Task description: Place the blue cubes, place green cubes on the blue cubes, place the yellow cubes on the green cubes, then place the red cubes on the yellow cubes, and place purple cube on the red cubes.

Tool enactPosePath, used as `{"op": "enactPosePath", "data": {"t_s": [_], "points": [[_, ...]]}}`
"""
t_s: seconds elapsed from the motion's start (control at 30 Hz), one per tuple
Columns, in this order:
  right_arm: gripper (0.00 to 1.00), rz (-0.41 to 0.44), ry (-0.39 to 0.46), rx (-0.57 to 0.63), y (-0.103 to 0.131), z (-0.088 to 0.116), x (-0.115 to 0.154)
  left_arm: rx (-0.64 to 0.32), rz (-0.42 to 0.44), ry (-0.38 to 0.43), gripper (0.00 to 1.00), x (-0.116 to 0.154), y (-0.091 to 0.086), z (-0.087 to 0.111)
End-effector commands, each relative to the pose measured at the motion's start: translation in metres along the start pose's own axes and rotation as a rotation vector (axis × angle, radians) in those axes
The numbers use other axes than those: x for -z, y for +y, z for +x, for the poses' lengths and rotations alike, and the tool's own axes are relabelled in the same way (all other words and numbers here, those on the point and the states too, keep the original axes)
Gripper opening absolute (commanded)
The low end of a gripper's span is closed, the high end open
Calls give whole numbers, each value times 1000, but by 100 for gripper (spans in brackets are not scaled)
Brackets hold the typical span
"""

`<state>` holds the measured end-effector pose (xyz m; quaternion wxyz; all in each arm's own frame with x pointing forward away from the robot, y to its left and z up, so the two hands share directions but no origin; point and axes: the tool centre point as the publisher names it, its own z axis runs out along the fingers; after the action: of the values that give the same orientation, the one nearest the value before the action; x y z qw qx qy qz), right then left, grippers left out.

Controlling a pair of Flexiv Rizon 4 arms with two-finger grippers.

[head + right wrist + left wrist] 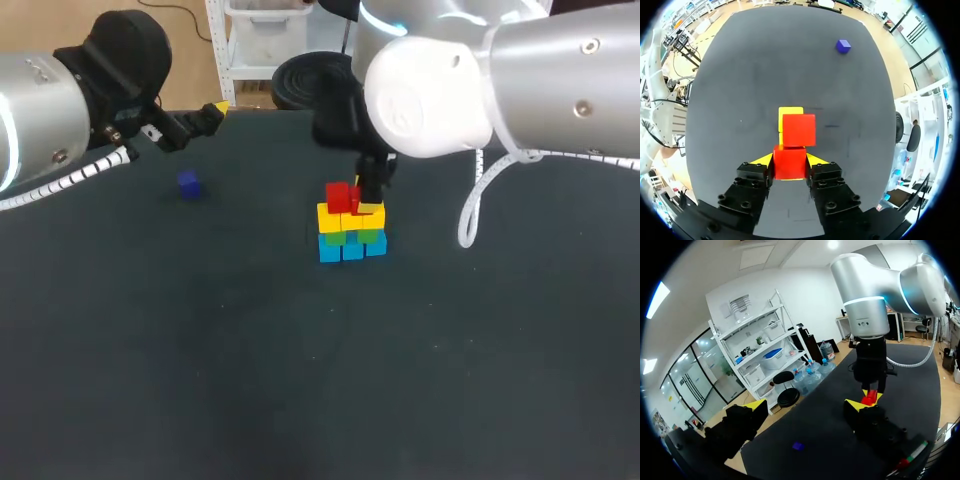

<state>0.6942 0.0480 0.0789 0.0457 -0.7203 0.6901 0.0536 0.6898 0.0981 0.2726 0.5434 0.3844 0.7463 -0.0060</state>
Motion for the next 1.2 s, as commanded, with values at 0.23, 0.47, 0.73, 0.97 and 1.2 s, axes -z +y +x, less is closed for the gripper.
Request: {"op": "enactPosePath", "data": {"t_s": [0.23, 0.47, 0.73, 0.97, 1.2], "points": [[0, 9, -6, -7, -1, 3, 3, -2, 13, -1, 100, 0, 3, 0], [0, 13, -11, -9, -3, 4, 4, -2, 13, -1, 100, 0, 3, 0], [0, 14, -23, 1, -6, 0, 1, -2, 13, -1, 100, 0, 3, 0], [8, 14, -24, 11, -7, -1, 1, -2, 13, -1, 100, 0, 3, 0], [39, 17, -20, 17, -7, -2, 1, -2, 13, -1, 100, 0, 3, 0]]}}
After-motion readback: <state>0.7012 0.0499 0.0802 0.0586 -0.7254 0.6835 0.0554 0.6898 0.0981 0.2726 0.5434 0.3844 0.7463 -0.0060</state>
